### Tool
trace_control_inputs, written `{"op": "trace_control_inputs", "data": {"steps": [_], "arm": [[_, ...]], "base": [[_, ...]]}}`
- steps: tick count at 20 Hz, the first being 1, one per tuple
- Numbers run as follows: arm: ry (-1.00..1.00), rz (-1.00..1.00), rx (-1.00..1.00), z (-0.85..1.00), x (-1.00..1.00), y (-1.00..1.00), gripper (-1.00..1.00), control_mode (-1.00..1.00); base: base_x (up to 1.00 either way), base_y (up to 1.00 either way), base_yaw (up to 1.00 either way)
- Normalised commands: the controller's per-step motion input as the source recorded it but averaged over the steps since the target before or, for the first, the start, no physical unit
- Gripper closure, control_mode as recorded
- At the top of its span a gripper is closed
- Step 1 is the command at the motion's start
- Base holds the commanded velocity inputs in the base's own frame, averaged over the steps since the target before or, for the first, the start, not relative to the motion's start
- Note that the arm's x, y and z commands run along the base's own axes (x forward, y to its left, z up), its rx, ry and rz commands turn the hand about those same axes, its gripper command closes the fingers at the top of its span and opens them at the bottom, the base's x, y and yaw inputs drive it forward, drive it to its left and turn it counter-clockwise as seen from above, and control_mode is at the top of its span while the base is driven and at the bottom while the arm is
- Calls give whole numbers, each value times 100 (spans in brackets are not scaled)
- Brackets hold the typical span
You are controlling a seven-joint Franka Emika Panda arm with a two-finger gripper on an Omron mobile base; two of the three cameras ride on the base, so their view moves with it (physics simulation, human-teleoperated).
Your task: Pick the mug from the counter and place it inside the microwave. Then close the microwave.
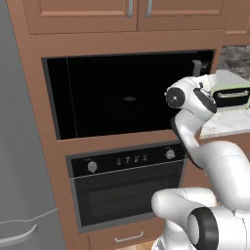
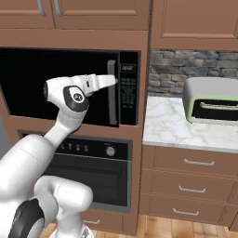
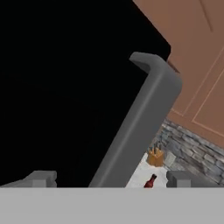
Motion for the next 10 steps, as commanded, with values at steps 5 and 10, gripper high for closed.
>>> {"op": "trace_control_inputs", "data": {"steps": [5,10], "arm": [[0,0,0,0,62,-11,-100,-100],[0,0,0,0,61,-12,-100,-100]], "base": [[0,0,0],[0,0,0]]}}
